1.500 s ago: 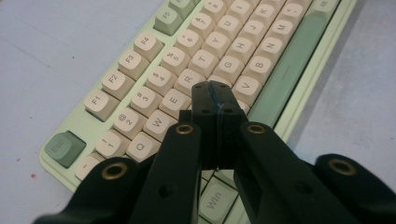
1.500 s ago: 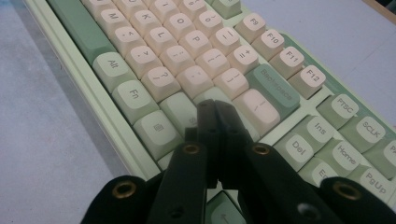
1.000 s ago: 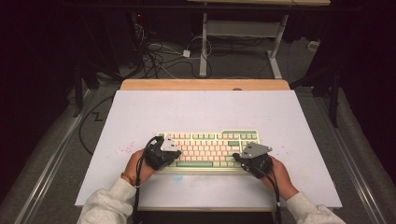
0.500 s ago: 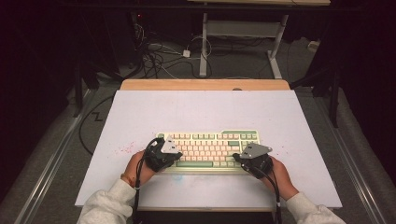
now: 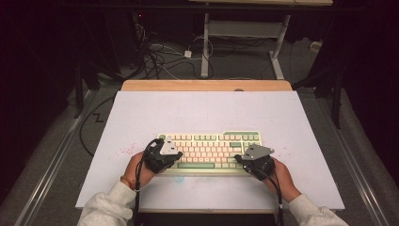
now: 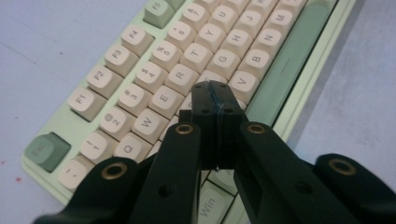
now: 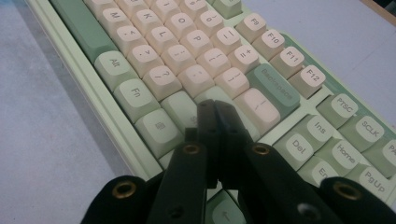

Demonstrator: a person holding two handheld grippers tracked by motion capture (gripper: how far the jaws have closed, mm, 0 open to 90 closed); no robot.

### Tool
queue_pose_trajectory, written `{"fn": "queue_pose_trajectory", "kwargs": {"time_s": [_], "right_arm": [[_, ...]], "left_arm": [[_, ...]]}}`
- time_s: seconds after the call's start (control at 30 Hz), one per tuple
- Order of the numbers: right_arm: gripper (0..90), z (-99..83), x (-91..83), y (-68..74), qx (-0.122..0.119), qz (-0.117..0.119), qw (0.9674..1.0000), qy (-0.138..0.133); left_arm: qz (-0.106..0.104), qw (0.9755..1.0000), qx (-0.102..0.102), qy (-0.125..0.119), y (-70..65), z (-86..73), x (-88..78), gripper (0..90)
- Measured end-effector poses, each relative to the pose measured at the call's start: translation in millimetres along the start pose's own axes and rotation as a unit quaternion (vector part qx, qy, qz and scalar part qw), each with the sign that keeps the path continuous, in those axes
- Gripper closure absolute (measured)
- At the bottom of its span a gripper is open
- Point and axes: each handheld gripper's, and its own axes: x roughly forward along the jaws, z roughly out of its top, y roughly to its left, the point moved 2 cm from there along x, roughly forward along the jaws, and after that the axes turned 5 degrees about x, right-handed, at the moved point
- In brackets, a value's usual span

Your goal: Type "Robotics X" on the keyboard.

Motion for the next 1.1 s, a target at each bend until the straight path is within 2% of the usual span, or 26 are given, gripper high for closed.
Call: {"fn": "queue_pose_trajectory", "kwargs": {"time_s": [0.2, 0.43, 0.47, 0.67, 0.8, 0.87, 0.93, 1.0, 1.03, 1.1], "right_arm": [[90.0, 0.1, -2.2, -1.3, -0.002, -0.002, 1.0000, -0.001], [88.2, 3.4, -10.6, -4.7, 0.004, -0.003, 0.9997, -0.025], [87.3, 4.2, -12.4, -4.7, 0.008, -0.004, 0.9995, -0.030], [80.6, 8.9, -22.4, -6.9, 0.016, -0.009, 0.9979, -0.062], [73.8, 10.1, -26.5, -7.5, 0.016, -0.014, 0.9966, -0.080], [72.2, 10.6, -28.0, -7.3, 0.015, -0.020, 0.9960, -0.086], [64.6, 10.8, -28.8, -6.9, 0.016, -0.022, 0.9955, -0.091], [62.5, 10.9, -29.3, -6.5, 0.014, -0.028, 0.9950, -0.095], [59.8, 11.1, -29.5, -6.6, 0.015, -0.027, 0.9949, -0.097], [51.2, 11.3, -29.4, -6.3, 0.016, -0.034, 0.9943, -0.100]], "left_arm": [[0.016, 0.9997, -0.005, -0.017, 3.3, -0.7, -5.5, 87.7], [0.036, 0.9987, -0.001, -0.035, 4.2, -1.0, -9.0, 87.4], [0.040, 0.9985, 0.000, -0.036, 4.0, -1.0, -9.1, 83.7], [0.058, 0.9966, 0.014, -0.056, 1.6, 0.0, -11.4, 80.1], [0.070, 0.9953, 0.023, -0.063, 0.0, 0.5, -11.1, 69.2], [0.076, 0.9950, 0.024, -0.060, -0.5, 0.7, -9.7, 58.3], [0.079, 0.9946, 0.025, -0.062, -1.4, 0.5, -8.6, 49.9], [0.087, 0.9935, 0.025, -0.069, -2.8, 0.2, -8.9, 45.8], [0.093, 0.9928, 0.026, -0.070, -3.5, 0.1, -9.0, 37.5], [0.102, 0.9915, 0.025, -0.077, -4.5, -0.3, -9.3, 31.6]]}}
